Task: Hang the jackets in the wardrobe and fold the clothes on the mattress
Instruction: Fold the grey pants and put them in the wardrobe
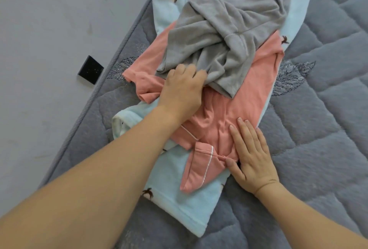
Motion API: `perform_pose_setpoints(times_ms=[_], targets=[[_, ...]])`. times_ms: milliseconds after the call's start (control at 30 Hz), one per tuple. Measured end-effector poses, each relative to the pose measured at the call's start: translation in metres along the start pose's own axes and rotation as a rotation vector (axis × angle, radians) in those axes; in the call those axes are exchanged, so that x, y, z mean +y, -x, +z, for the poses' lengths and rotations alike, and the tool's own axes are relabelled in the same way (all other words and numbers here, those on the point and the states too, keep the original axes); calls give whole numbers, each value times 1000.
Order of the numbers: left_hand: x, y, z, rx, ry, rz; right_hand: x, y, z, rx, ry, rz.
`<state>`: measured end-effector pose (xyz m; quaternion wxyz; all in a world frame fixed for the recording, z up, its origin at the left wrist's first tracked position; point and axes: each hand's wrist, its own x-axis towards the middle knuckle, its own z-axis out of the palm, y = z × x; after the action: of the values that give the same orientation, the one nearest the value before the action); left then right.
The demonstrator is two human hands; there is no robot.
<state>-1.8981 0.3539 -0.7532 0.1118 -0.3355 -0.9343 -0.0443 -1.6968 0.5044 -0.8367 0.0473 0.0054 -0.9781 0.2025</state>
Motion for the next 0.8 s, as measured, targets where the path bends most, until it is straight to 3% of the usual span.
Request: perform_pose_setpoints(times_ms=[167, 300, 433, 600, 800], targets=[[14, 121, -35, -134, 128, -3, 1, 1, 1, 38, -34, 15], [41, 192, -20, -219, 263, -85, 4, 1, 5, 47, -21, 12], [60, 193, 9, -95, 190, -297, 5, 2, 6, 105, -105, 44], [61, 198, 28, -28, 133, -285, 5, 3, 7, 221, -255, 69], [58, 200, 34, 10, 147, -264, 10, 4, 11, 294, -96, -126]])
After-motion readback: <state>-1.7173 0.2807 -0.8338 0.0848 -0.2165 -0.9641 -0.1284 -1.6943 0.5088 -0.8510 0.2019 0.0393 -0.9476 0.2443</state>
